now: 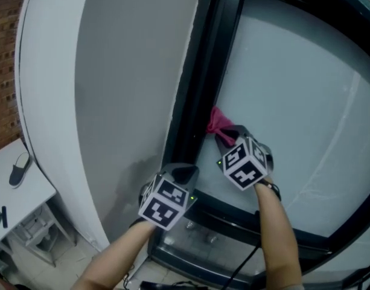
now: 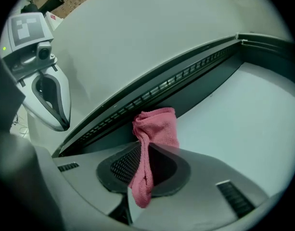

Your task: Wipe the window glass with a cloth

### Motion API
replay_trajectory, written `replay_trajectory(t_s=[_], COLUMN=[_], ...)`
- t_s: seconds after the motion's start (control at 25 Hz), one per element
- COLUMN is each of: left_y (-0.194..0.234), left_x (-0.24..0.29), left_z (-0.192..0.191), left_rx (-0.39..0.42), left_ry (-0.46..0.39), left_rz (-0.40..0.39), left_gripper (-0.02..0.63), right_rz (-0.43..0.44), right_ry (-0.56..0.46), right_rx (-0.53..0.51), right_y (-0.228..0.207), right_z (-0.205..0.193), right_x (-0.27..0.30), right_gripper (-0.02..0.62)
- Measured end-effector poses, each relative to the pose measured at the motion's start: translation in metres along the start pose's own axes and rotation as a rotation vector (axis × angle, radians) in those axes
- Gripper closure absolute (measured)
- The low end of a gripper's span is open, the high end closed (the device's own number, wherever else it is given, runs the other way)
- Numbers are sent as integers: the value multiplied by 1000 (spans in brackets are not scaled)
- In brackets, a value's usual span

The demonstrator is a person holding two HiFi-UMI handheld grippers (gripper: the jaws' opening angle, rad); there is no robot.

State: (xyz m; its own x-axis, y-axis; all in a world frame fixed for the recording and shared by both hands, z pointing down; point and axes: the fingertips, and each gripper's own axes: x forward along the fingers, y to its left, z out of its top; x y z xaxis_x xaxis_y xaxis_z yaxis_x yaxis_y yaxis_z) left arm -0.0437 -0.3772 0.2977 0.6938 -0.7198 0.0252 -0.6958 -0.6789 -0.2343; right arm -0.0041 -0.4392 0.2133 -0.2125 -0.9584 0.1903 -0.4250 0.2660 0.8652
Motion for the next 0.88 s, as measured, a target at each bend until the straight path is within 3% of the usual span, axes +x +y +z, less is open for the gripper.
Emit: replay_trajectory(t_s=[0.44, 0.88], left_y=[6, 4], left_x=[-1, -1], left_z=[-49, -81], left_rx=[-53, -74], left_ry=[84, 145], left_rz=[18, 15], left_gripper=[598, 598], right_rz=[134, 342], right_ry=[85, 204], right_rx=[128, 187], right_y=[81, 175], right_z=[-55, -109], right_x=[19, 39], right_gripper=[546, 546])
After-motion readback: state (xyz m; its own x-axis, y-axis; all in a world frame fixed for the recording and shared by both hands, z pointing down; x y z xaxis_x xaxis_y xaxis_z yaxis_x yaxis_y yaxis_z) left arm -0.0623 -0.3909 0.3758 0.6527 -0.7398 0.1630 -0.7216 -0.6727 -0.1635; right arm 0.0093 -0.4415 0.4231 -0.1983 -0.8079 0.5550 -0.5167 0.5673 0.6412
